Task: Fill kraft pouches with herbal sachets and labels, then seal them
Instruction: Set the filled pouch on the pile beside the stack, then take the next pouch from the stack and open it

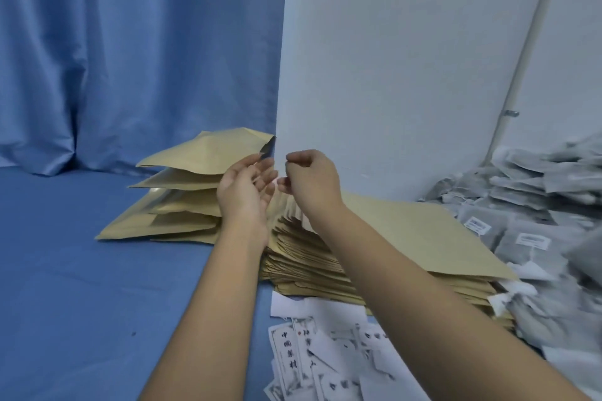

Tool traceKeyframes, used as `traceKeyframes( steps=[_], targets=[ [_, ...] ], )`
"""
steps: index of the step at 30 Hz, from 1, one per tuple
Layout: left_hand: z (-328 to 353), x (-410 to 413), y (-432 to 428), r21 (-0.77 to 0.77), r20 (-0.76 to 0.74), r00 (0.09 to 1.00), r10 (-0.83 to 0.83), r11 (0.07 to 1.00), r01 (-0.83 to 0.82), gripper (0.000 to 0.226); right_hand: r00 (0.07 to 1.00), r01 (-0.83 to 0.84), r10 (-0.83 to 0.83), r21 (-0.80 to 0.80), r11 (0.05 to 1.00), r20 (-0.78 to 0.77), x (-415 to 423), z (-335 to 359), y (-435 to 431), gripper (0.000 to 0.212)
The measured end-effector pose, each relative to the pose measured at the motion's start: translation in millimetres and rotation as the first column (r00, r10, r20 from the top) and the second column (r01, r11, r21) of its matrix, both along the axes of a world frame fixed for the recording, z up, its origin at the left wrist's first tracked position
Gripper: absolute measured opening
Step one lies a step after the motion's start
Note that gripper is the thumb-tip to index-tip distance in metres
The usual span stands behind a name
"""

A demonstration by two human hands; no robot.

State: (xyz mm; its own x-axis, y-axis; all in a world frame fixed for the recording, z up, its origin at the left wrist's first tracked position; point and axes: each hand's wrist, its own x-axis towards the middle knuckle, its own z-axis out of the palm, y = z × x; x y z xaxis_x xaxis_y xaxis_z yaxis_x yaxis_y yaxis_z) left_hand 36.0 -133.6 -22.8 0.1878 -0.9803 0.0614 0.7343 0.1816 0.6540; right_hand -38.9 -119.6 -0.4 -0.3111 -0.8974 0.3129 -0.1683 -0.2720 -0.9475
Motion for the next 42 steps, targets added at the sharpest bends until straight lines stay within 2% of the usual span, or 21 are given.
traceKeyframes(
  steps=[1,3,6,7,8,11,13,15,16,19,22,25,27,29,31,34,36,38,39,41,42],
  targets=[
    [-0.3,-8.3,9.8,0.005,0.032,0.999,0.002,1.000,-0.002,0.021,0.981,0.057,-0.064,-0.046,0.997,-0.182,-11.2,-3.5,10.7,0.018],
    [-4.6,-26.1,28.0,0.009,0.054,0.998,-0.019,1.000,0.018,0.022,0.860,0.090,-0.124,-0.090,0.992,-0.495,-34.7,-11.7,31.5,0.025],
    [-15.1,-50.4,53.3,0.032,0.038,0.998,-0.057,0.998,0.056,0.022,0.531,0.101,-0.121,-0.079,0.992,-0.839,-68.9,-29.5,56.4,0.036],
    [-19.0,-56.5,60.9,0.041,0.003,0.997,-0.072,0.997,0.072,0.022,0.466,0.116,-0.094,-0.045,0.992,-0.880,-79.4,-37.1,62.4,0.038],
    [-23.0,-61.5,68.0,0.047,-0.036,0.996,-0.086,0.995,0.088,0.022,0.453,0.136,-0.047,0.017,0.991,-0.890,-89.1,-44.6,67.9,0.039],
    [-35.8,-73.5,86.2,0.087,-0.104,0.990,-0.099,0.990,0.108,0.022,0.506,0.154,0.075,0.176,0.972,-0.859,-113.1,-65.5,82.1,0.021],
    [-45.3,-80.5,94.5,0.149,-0.097,0.992,-0.087,0.984,0.101,0.022,0.444,0.153,0.078,0.162,0.975,-0.892,-123.9,-77.1,90.6,0.026],
    [-52.9,-85.4,99.1,0.207,-0.089,0.994,-0.071,0.974,0.088,0.023,0.364,0.171,-0.005,0.061,0.983,-0.931,-131.0,-86.2,95.9,0.031],
    [-56.0,-86.8,100.3,0.219,-0.098,0.993,-0.068,0.972,0.088,0.023,0.368,0.187,-0.063,0.007,0.982,-0.928,-133.3,-89.7,98.0,0.031],
    [-59.7,-88.1,102.9,0.211,-0.092,0.993,-0.078,0.973,0.096,0.021,0.503,0.247,-0.243,-0.132,0.960,-0.829,-136.8,-94.6,101.1,0.028],
    [-57.8,-90.0,106.0,0.265,0.045,0.994,-0.101,0.960,0.086,0.016,0.604,0.290,-0.364,-0.230,0.929,-0.709,-137.1,-96.3,106.8,0.028],
    [-52.2,-88.8,105.8,0.263,0.152,0.974,-0.169,0.957,0.125,0.023,0.773,0.208,-0.328,-0.271,0.940,-0.543,-131.2,-98.1,115.7,0.031],
    [-49.2,-87.1,105.2,0.239,0.188,0.966,-0.179,0.962,0.132,0.025,0.810,0.166,-0.306,-0.304,0.938,-0.501,-126.1,-101.5,120.2,0.036],
    [-47.4,-87.0,107.2,0.209,0.346,0.933,-0.100,0.978,0.027,0.011,0.812,0.157,-0.303,-0.312,0.937,-0.500,-122.8,-106.1,122.5,0.045],
    [-48.9,-90.0,109.0,0.095,0.494,0.868,0.057,0.988,-0.120,0.027,0.820,0.170,-0.293,-0.281,0.945,-0.491,-121.1,-109.3,124.3,0.054],
    [-49.7,-97.5,111.7,-0.154,0.535,0.808,0.246,0.969,-0.193,0.044,0.869,0.211,-0.295,-0.243,0.947,-0.397,-119.4,-109.7,129.4,0.056],
    [-48.2,-103.2,116.1,-0.360,0.552,0.751,0.364,0.916,-0.180,0.050,0.922,0.217,-0.260,-0.174,0.961,-0.286,-119.0,-106.1,132.6,0.053],
    [-45.8,-107.9,121.8,-0.579,0.599,0.648,0.471,0.813,-0.056,0.060,0.971,0.192,-0.207,-0.122,0.974,-0.119,-119.5,-101.3,134.1,0.051],
    [-46.1,-109.8,122.9,-0.652,0.652,0.536,0.537,0.757,0.035,0.066,0.985,0.168,-0.171,-0.106,0.980,-0.015,-120.8,-98.3,133.9,0.048],
    [-47.5,-110.8,121.8,-0.675,0.738,0.197,0.646,0.700,0.235,0.070,0.968,0.097,-0.072,-0.091,0.991,0.240,-121.5,-90.6,134.1,0.038],
    [-49.5,-112.3,120.8,-0.619,0.768,0.049,0.638,0.721,0.311,0.068,0.927,0.059,-0.017,-0.100,0.993,0.375,-120.9,-87.2,134.8,0.030]
  ],
)
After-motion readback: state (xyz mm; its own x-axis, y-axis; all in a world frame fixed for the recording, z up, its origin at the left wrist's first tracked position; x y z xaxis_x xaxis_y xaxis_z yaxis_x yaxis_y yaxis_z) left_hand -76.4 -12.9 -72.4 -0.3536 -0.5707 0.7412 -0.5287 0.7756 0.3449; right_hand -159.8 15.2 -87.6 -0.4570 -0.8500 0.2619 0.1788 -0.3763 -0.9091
